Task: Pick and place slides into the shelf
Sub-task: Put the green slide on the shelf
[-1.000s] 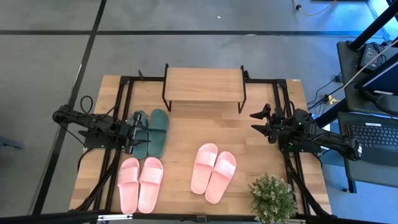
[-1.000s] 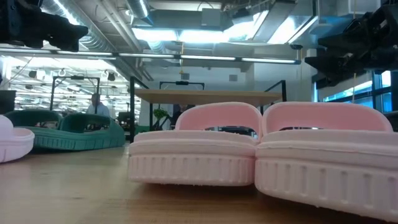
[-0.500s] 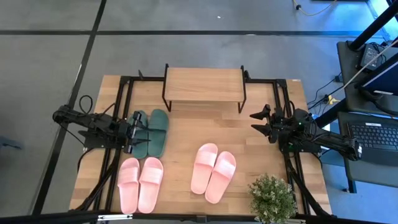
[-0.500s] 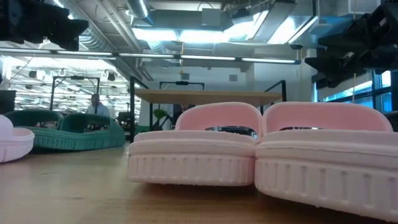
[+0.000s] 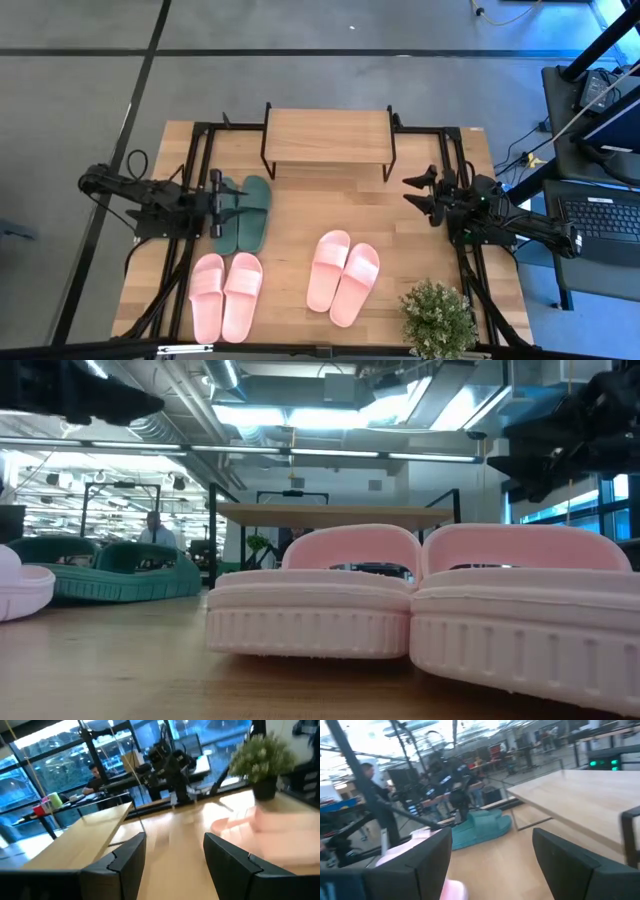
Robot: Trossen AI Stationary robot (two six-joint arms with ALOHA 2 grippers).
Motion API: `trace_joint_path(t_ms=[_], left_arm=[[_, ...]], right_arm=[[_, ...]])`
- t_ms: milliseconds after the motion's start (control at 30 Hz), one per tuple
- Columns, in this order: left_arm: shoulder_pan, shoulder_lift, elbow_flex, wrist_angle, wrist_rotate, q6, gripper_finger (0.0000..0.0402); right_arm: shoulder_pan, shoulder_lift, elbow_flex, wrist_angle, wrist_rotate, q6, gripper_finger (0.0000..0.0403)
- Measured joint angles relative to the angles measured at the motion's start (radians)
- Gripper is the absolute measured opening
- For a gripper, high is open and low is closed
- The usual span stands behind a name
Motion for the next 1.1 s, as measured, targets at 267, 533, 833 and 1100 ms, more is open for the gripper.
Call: trace_joint_path(t_ms=[267,533,833,1100], left_arm=[[0.0,0.289,0.219,-0.262,-0.092,-0.067,0.0192],[-0.009,0.551,0.412,-0.54,-0.147,-0.189,0.0192],[-0.01,0.771,0.683,-0.981,-0.142,-0.594,0.0192],[0.022,0.982,0.798,-1.223,0.006,-0.739,0.0192]], right_arm=[[0.0,0.0,0.0,0.001,0.041,0.055,0.0277],[0.0,0.0,0.0,-0.001,0.044,0.081,0.0277],[0.0,0.0,0.0,-0.023,0.043,0.073,0.0277],[0.0,0.0,0.0,-0.042,0.043,0.064,0.0277]])
